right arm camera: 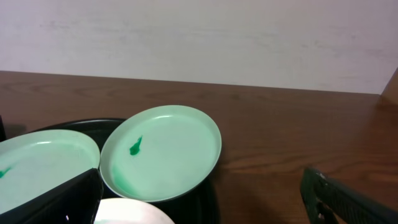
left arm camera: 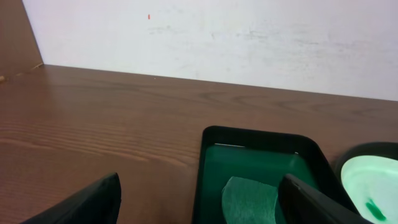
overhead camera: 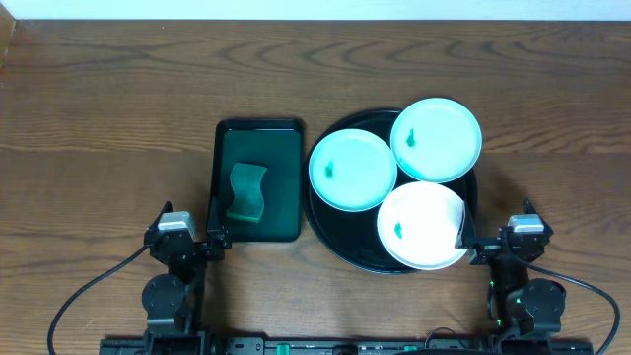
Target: Clean dirty plates on tray and stack at the side
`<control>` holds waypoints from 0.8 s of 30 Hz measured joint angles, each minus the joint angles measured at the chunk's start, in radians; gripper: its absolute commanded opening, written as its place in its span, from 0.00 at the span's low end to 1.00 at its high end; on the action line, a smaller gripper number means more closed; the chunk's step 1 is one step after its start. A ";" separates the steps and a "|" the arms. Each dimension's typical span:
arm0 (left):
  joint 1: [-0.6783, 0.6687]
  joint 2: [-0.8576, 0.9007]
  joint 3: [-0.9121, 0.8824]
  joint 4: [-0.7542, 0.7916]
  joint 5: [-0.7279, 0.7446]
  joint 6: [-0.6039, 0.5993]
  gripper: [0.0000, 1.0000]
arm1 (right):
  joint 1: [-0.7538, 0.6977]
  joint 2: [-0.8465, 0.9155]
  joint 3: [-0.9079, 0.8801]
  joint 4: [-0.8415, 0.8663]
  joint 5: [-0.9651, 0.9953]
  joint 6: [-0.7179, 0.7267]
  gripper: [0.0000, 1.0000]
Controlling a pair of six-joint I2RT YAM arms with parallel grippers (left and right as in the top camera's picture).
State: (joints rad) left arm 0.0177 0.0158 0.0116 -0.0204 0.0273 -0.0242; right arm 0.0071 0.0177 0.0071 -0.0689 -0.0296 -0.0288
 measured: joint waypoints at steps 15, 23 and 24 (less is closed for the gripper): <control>0.000 0.000 0.000 0.000 0.000 0.000 0.81 | 0.000 0.000 0.000 0.000 0.000 0.000 0.99; 0.000 0.000 0.000 0.000 0.000 -0.017 0.81 | 0.000 0.000 0.000 0.000 0.000 0.000 0.99; 0.000 0.000 0.000 0.000 0.001 -0.035 0.81 | 0.000 0.000 0.000 0.000 0.000 0.000 0.99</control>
State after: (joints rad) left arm 0.0177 0.0162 0.0116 -0.0204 0.0284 -0.0589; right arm 0.0071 0.0177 0.0071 -0.0689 -0.0299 -0.0288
